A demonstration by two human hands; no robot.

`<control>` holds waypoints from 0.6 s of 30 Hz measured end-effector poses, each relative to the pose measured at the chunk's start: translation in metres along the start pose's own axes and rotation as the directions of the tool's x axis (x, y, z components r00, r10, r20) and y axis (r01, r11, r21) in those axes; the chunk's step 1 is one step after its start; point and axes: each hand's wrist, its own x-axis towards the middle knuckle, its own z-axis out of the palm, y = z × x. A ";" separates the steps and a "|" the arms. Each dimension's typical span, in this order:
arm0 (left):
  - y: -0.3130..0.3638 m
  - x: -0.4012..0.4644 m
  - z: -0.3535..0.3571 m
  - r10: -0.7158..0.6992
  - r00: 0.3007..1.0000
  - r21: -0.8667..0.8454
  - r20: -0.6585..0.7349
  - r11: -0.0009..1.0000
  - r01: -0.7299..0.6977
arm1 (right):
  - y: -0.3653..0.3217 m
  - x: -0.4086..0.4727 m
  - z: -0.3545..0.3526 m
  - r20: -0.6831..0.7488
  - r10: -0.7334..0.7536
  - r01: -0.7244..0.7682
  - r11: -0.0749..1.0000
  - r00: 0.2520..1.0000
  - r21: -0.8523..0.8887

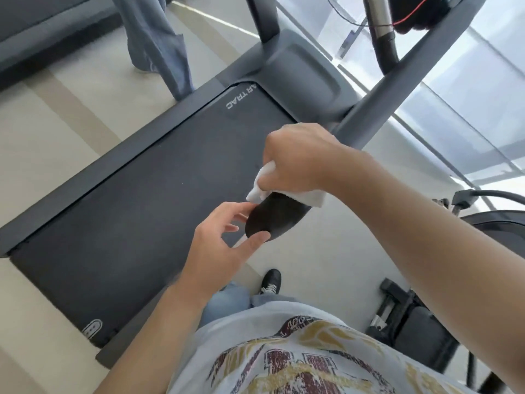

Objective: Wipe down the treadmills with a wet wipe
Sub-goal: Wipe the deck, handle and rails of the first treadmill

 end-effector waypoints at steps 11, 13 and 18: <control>-0.021 0.008 -0.005 0.014 0.999 -0.059 0.035 0.998 -0.012 | 0.035 0.030 -0.016 0.114 0.112 -0.105 0.992 0.987 -0.072; -0.021 0.008 -0.006 0.006 0.999 -0.056 0.044 0.998 -0.003 | 0.036 0.034 -0.017 0.134 0.128 -0.116 0.989 0.983 -0.090; -0.022 0.009 -0.007 0.009 0.999 -0.089 0.041 0.996 -0.005 | -0.012 0.021 0.006 0.184 -0.027 0.034 0.999 0.983 -0.033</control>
